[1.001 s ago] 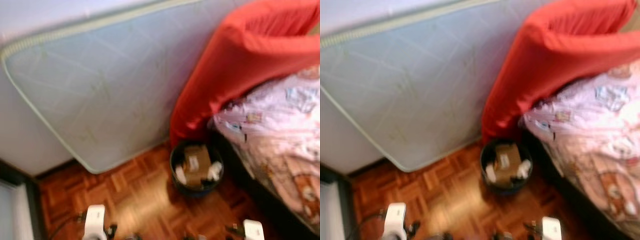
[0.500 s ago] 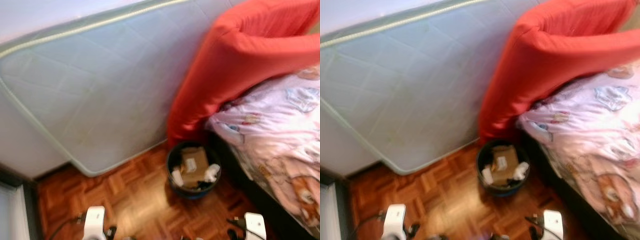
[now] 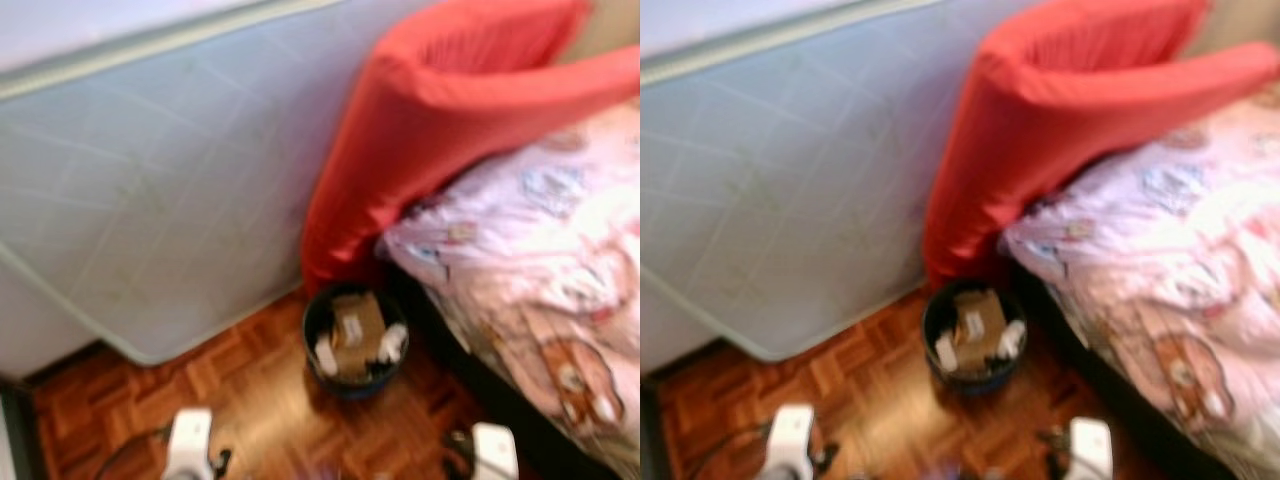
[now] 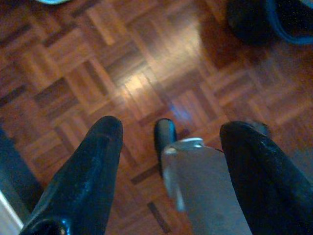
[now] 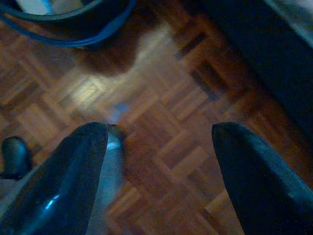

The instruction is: Clean up the room

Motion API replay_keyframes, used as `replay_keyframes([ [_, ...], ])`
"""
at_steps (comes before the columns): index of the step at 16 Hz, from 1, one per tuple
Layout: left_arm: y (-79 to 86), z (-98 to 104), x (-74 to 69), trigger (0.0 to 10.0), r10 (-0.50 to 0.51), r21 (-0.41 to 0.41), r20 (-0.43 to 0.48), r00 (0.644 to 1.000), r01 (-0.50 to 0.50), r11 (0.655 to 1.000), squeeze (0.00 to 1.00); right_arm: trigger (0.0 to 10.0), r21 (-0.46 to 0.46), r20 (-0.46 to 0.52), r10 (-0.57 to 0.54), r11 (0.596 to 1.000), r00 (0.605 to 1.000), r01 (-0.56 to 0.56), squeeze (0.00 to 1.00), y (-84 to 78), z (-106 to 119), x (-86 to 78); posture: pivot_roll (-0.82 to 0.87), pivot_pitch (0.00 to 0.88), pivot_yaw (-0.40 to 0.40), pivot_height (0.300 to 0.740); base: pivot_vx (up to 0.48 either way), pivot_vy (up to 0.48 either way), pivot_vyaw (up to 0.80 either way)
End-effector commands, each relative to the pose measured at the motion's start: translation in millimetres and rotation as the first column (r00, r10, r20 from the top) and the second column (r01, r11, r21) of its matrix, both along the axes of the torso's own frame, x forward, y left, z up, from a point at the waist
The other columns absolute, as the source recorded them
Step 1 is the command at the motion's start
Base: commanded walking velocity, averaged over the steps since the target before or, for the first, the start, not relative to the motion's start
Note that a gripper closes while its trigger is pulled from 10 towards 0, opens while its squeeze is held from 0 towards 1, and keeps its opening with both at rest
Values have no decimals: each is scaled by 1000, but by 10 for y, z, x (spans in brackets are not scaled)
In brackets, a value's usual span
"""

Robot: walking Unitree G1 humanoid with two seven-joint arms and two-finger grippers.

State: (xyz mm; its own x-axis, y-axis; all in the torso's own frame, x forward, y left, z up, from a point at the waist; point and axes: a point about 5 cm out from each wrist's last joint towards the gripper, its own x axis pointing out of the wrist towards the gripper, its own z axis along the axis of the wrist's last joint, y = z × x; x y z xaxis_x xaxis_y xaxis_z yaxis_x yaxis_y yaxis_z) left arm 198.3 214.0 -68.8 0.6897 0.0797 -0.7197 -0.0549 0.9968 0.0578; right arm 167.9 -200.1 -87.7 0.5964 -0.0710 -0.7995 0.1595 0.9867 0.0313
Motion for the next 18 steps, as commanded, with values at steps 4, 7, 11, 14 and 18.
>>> replay_keyframes([
  [4,-53,-14,-7,10000,12,-22,0,1000,-12,1000,0,10000,-16,-59,-15,1000,998,14,0,-137,-72,-240,57,188,-17,740,0,0,-572],
  [7,-71,-17,-6,10000,7,-23,-1,1000,-7,1000,0,10000,-11,-58,-2,1000,998,1,0,-113,-58,-184,56,187,-20,740,0,0,-760],
  [11,-96,-34,-27,10000,4,-25,-11,1000,-4,1000,0,10000,-10,-32,-14,1000,999,14,0,-119,-44,-164,54,194,-21,740,0,0,-375],
  [14,-137,-39,-21,10000,-3,-24,-12,1000,3,1000,0,10000,-10,-30,-14,1000,999,14,0,-115,-45,-167,53,197,-19,740,0,-190,0],
  [18,-151,-40,-23,10000,-6,-25,-9,1000,6,1000,0,10000,-12,-29,-15,1000,999,14,0,-118,-42,-158,48,195,-20,740,0,-288,0],
])
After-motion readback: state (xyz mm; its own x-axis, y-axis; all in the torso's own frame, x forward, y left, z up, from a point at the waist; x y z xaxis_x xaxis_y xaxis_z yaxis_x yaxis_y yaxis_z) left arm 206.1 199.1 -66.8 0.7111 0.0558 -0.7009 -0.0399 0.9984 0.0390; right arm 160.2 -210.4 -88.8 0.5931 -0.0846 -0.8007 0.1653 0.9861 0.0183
